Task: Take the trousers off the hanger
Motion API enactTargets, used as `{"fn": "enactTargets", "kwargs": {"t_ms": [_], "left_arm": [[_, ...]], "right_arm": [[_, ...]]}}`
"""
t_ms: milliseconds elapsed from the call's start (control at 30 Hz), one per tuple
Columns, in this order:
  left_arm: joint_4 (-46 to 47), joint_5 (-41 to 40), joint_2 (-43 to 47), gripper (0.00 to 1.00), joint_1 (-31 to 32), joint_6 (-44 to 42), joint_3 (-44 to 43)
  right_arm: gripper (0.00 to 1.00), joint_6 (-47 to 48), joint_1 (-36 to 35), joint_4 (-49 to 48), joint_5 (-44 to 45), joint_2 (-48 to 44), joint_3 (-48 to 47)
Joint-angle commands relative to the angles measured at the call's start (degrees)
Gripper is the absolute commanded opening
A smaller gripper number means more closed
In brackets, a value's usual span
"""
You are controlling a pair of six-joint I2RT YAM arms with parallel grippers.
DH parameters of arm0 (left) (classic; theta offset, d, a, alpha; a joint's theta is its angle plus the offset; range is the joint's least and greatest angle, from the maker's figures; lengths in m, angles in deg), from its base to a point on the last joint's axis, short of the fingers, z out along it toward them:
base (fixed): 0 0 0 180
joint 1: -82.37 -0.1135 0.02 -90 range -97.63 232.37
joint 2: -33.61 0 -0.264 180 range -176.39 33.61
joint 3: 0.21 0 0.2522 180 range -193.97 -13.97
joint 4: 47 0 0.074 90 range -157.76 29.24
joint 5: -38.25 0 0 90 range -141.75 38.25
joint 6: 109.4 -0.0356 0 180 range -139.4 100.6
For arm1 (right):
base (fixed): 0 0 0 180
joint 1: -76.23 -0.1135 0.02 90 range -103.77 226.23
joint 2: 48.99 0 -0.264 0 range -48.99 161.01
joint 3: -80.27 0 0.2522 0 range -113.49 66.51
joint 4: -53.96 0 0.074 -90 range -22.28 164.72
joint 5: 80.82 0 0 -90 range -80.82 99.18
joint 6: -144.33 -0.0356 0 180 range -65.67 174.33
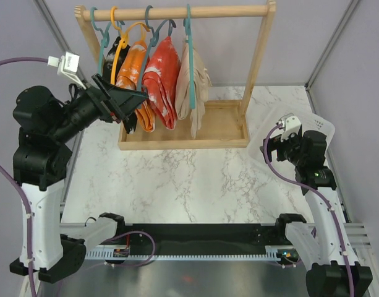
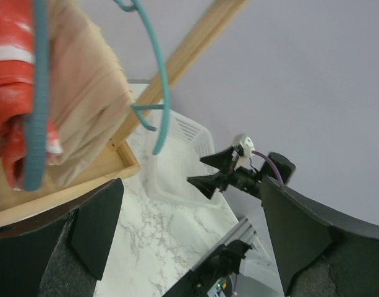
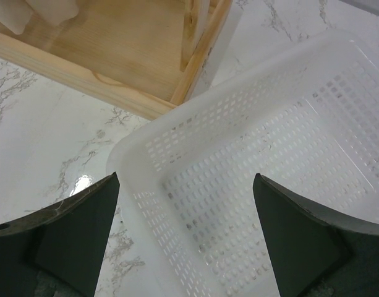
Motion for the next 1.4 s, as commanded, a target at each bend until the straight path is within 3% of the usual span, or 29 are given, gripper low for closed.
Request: {"fn": "enactTargets", "kwargs": {"t_ms": [0,33,133,233,533,733,867,1167,1300,1367], "left_arm": [[3.19,-6.49,-2.67,1.00,9.48,0.57,-3.98],[3.19,-9.47,-3.81,1.00,16.39,-1.35,-5.38],[2.84,-18.54,-8.91,1.00,24.69,-4.35,-8.54],[2.40,-26.36,-13.92,1.00,27.35,-7.08,-11.79],[0.73,-42.53,-29.82,0.95,30.95,-14.19,-24.89],[0.55,-52.55,-35.54,0.92,31.13,-17.45,-28.15],[0.55,-55.81,-38.36,0.82,31.13,-19.82,-30.09],[0.38,-59.95,-41.70,0.74,31.22,-24.75,-31.85],[0.47,-60.65,-43.20,0.64,31.22,-26.33,-33.17],[0.38,-60.74,-43.81,0.53,31.22,-26.94,-33.69]], "right_arm": [[0.98,1.47,0.05,-0.82,-0.41,-1.11,0.12],[0.98,1.56,0.14,-0.82,-0.23,-1.11,0.12],[0.98,1.74,0.14,-0.82,1.00,-1.46,0.38],[0.98,2.00,0.22,-0.64,1.79,-2.43,0.91],[0.98,2.00,1.28,-0.47,1.44,-3.75,1.09],[0.98,2.00,1.89,-0.38,1.53,-4.54,1.26],[0.98,1.91,2.16,-0.29,1.44,-5.06,1.26],[0.98,1.83,3.04,-0.29,1.26,-5.68,1.35],[0.98,1.74,3.30,-0.20,1.17,-5.86,1.26],[0.98,1.74,3.39,-0.20,1.09,-5.94,1.26]]}}
